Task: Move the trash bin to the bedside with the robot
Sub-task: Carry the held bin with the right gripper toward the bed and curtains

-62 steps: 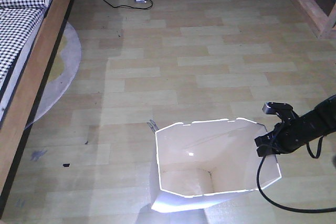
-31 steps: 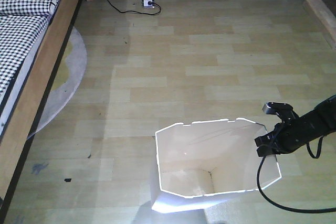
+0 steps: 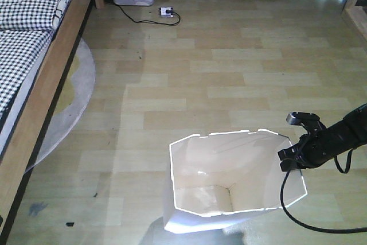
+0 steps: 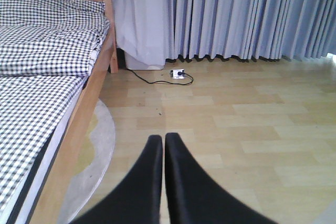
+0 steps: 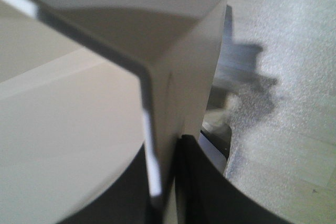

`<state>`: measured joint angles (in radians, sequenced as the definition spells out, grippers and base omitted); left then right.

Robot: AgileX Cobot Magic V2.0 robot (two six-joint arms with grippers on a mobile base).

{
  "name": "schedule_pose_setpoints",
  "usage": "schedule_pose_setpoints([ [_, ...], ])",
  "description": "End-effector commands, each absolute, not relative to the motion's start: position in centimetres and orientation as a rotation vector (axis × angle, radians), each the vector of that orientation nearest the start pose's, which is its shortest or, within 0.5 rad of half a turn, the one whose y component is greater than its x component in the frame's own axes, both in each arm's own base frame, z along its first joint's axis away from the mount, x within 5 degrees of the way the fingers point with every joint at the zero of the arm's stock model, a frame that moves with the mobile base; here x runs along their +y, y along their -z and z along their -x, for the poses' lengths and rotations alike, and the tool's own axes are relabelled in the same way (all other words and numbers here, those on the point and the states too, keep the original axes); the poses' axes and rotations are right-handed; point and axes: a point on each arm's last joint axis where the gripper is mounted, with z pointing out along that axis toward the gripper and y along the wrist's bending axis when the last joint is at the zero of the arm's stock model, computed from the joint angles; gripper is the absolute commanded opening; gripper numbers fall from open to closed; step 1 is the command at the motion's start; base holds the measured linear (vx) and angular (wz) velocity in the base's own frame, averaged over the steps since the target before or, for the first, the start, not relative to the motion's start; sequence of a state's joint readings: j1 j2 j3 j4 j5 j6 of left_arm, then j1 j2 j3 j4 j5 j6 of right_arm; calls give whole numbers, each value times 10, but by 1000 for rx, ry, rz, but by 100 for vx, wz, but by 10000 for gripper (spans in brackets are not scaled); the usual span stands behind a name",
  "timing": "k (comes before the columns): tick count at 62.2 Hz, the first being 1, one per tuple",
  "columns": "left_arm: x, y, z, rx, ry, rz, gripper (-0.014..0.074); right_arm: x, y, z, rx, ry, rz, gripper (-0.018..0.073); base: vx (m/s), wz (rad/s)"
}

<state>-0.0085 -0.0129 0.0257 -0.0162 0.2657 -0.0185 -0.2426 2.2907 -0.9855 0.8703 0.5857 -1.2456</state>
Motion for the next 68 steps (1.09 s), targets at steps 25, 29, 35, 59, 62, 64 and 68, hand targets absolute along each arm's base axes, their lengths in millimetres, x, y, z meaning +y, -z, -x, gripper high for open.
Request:
schedule_pose_setpoints([
  [25,-1,-182,-56,1698,45,20,-6,-30,-32,-326,2862,-841,281,-5,31,-8],
  [29,-1,-182,-56,1698,45,20,-6,-30,-32,-326,2862,-841,281,-5,32,-7],
  [35,-1,-182,-56,1698,45,20,-6,-30,-32,-326,2862,-841,281,-5,32,-6],
  [59,-1,-182,-56,1698,45,20,-6,-30,-32,-326,2862,-841,281,-5,30,6],
  [62,-1,-182,-56,1698,45,20,-6,-30,-32,-326,2862,-841,281,-5,30,16],
  [64,-1,-182,-56,1698,45,20,-6,-30,-32,-326,2862,-841,281,-5,29,18],
  [68,-1,-182,-56,1698,45,20,-6,-30,-32,-326,2862,-841,281,-5,28,19],
])
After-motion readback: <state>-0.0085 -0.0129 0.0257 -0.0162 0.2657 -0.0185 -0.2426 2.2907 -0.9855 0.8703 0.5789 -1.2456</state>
